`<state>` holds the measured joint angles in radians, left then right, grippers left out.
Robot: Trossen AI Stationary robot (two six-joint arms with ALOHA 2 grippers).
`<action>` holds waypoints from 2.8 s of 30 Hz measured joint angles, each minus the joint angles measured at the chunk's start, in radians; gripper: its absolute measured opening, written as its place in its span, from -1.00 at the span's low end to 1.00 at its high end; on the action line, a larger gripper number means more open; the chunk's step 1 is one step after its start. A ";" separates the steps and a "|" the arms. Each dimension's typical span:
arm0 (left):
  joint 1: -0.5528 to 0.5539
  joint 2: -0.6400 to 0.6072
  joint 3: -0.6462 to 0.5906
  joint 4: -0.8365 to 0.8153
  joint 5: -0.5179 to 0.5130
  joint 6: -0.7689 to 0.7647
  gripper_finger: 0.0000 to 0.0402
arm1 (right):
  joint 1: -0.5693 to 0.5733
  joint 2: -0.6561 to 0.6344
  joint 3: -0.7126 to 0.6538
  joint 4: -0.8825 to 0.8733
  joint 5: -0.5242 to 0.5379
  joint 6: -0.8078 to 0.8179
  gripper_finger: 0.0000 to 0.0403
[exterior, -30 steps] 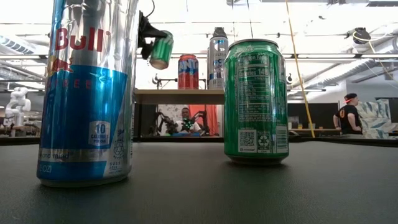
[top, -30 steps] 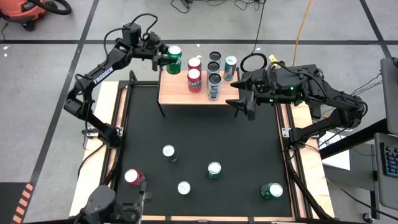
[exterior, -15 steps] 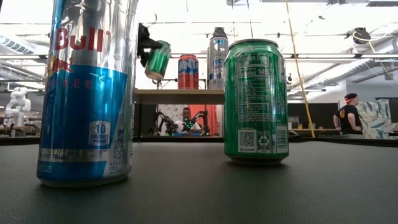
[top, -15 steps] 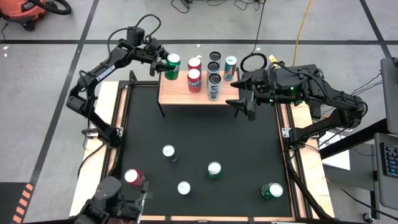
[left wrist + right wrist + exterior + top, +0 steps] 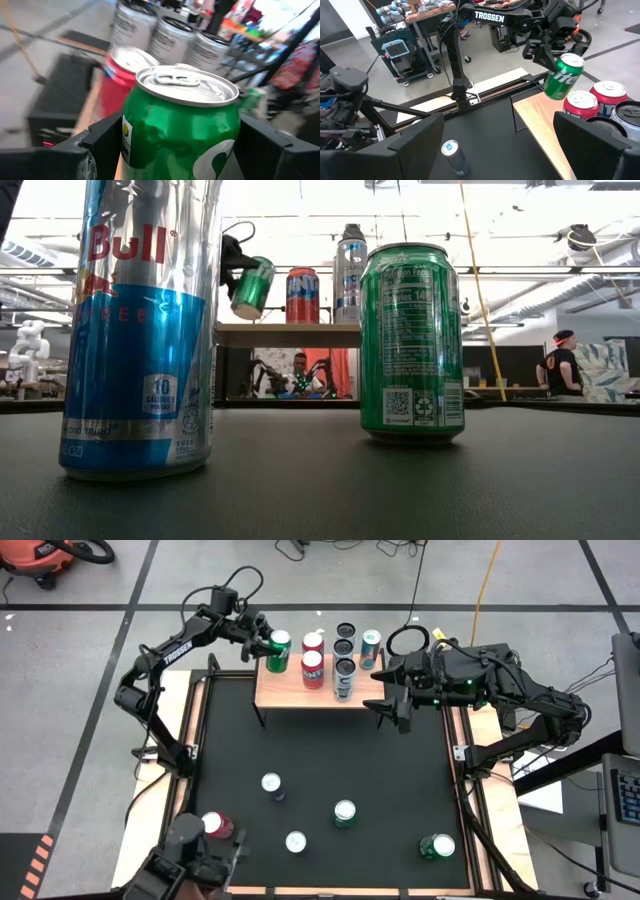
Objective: Place canned beverage on shelf
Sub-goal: Put the top center green soda can on the shelf
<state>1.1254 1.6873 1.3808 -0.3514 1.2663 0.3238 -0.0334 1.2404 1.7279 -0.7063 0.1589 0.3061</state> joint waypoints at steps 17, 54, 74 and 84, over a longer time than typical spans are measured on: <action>0.016 0.028 0.000 0.146 -0.021 -0.021 0.50 | -0.002 0.015 0.001 0.000 0.028 -0.008 0.77; -0.027 0.022 -0.082 0.253 -0.233 -0.108 0.50 | -0.014 0.040 0.000 0.012 0.054 -0.036 0.77; -0.028 0.021 -0.081 0.253 -0.267 -0.158 0.50 | -0.014 0.040 0.000 0.022 0.053 -0.048 0.77; 0.012 0.021 -0.081 0.225 -0.103 -0.213 0.50 | -0.014 0.040 0.000 0.022 0.050 -0.046 0.77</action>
<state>1.1372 1.7084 1.2995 -0.1260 1.1632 0.1107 -0.0471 1.2800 1.7283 -0.6846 0.2092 0.2604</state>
